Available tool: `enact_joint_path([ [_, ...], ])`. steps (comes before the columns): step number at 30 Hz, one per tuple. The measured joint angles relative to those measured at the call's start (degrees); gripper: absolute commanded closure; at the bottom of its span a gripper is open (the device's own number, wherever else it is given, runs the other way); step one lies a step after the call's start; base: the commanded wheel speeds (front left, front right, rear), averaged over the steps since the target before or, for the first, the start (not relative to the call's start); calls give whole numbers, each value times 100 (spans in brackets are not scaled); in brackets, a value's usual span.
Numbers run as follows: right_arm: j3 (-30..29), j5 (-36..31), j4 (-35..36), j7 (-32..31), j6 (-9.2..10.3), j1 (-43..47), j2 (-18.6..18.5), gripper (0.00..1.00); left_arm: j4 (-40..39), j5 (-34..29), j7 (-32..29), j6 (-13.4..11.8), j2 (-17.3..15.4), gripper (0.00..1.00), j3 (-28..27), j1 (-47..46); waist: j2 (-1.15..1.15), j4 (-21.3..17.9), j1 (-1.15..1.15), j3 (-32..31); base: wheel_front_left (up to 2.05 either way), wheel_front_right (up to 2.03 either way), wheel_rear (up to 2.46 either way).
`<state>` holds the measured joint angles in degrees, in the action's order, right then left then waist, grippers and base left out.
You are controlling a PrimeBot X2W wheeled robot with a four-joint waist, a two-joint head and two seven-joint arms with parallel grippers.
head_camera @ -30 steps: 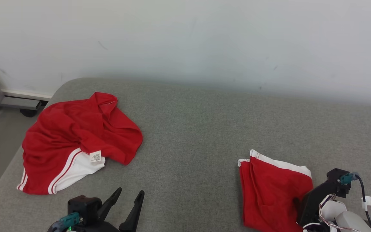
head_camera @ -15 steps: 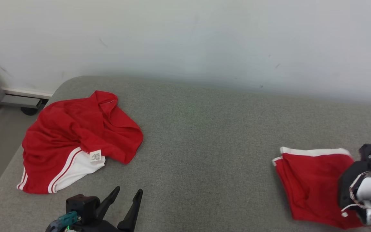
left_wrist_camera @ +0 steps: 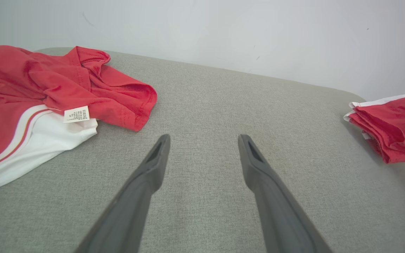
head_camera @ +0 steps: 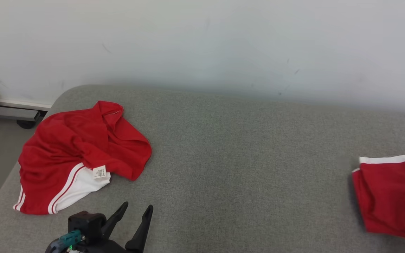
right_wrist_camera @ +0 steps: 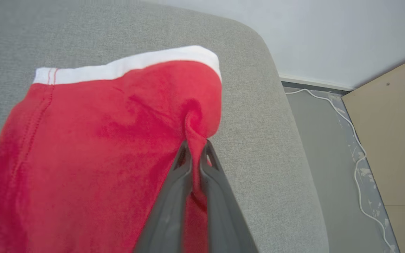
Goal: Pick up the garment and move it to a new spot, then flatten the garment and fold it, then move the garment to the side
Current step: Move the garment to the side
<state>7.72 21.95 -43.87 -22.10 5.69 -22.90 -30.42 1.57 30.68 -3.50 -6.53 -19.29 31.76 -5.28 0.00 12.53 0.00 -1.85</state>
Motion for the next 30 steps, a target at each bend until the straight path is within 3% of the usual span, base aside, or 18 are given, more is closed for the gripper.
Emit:
enact_joint_path([
  [10, -256, 7, -177, 353, -24, -5, -422, 100, -113, -58, -70, 2, -67, 0, 49, -8, 1, 61, 0, 143, 0, 0, 0],
  [17, -246, -5, -180, 647, -23, -7, -447, 100, -196, -81, -163, 5, -121, 0, 83, -7, 0, 132, 0, 225, 0, 0, 0],
  [18, -234, -37, -177, 688, -22, -7, -449, 59, -211, -101, -166, 5, -121, 0, 98, -7, 0, 143, 0, 236, 0, 0, 0],
  [19, -219, -109, -171, 736, -14, -6, -454, 0, -231, -110, -180, 7, -122, 0, 105, -8, 0, 154, 0, 247, 0, 0, 0],
  [30, -29, -616, 35, 1500, 44, -377, -549, 0, -250, -109, -204, 5, -132, 0, 92, -22, 0, 163, -1, 282, 0, 0, 0],
])
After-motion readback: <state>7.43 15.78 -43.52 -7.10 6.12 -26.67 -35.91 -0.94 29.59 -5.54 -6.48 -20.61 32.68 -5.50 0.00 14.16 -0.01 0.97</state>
